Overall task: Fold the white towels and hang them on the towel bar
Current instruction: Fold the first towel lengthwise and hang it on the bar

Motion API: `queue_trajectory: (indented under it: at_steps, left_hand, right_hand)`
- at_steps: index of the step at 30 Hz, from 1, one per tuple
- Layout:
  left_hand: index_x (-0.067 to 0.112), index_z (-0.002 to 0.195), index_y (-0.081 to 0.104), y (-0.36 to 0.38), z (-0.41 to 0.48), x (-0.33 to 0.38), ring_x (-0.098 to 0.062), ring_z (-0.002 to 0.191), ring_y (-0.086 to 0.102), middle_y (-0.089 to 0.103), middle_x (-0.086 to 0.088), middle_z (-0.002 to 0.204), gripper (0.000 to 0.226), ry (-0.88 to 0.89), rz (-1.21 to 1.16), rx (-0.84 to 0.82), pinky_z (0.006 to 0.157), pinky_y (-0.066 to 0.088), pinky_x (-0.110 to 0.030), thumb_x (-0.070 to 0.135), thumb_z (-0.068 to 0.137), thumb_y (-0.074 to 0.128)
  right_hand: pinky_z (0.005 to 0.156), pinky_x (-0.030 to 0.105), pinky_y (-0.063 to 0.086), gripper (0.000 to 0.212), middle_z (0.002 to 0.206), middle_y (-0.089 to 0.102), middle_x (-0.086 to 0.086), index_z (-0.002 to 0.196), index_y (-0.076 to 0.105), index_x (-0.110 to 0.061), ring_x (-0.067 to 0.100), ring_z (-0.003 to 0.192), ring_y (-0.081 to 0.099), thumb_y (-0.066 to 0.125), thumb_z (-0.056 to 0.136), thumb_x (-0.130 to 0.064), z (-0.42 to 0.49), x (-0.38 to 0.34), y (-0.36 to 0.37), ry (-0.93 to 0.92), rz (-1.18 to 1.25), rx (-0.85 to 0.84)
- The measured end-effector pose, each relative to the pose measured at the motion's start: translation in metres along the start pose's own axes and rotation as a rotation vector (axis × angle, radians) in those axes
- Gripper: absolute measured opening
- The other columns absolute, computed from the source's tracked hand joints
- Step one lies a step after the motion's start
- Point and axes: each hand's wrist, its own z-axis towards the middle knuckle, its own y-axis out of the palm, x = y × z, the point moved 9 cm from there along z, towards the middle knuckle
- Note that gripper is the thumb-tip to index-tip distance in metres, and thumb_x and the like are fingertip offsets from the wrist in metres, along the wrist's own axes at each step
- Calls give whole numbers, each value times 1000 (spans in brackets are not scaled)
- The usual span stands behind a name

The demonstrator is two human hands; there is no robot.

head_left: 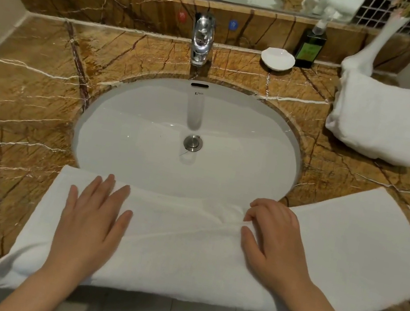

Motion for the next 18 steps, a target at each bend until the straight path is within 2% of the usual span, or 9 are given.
queue_trajectory:
  at_steps: [2,4,7,10,12,14,18]
  left_hand:
    - [26,117,62,-11,2,23,-21,128,46,53,1,135,45,174,-131,40,106,36,-49,52,92,35]
    - [32,98,66,-14,1,47,-10,106,58,62,14,112,39,311,-245,5,85,50,-37,60,88,41]
    - [35,81,64,-4,2,62,-3,88,55,56,22,93,32,368,-274,-121,71,48,-25,65,73,56]
    - [36,69,54,-1,13,55,-2,75,52,53,20,77,30,350,-289,-199,64,46,-27,65,72,50]
    - [33,69,47,-3,23,49,-5,65,53,54,12,66,34,320,-321,-215,59,45,-28,64,82,44]
    - [30,74,43,-3,32,45,-8,60,53,55,5,64,35,278,-340,-237,59,43,-29,61,89,40]
    - [26,74,45,4,45,38,-11,54,48,54,-4,58,30,157,-232,-257,53,36,-27,51,88,52]
  right_hand:
    - [84,26,31,9,91,49,-8,84,55,-20,10,88,46,50,82,-26,1,3,-4,3,-11,15]
    - [80,26,30,6,88,48,-6,83,57,-18,12,85,45,54,83,-22,2,3,-8,-28,-46,34]
    - [81,28,31,2,89,51,-4,83,57,-16,15,85,47,56,85,-17,2,-3,-12,-129,-80,35]
    - [77,29,33,5,85,49,-8,85,52,-18,12,80,44,50,89,-18,7,-6,-14,-138,-34,-8]
    - [74,30,33,8,79,47,-11,85,49,-21,11,73,42,47,92,-22,12,-2,-13,-80,-39,-49]
    - [75,31,35,8,73,46,-15,85,50,-23,10,68,43,48,93,-24,16,2,-12,-29,-72,-55]
    - [76,32,35,8,63,43,-19,85,52,-26,7,64,45,53,93,-29,20,14,-7,97,-129,-63]
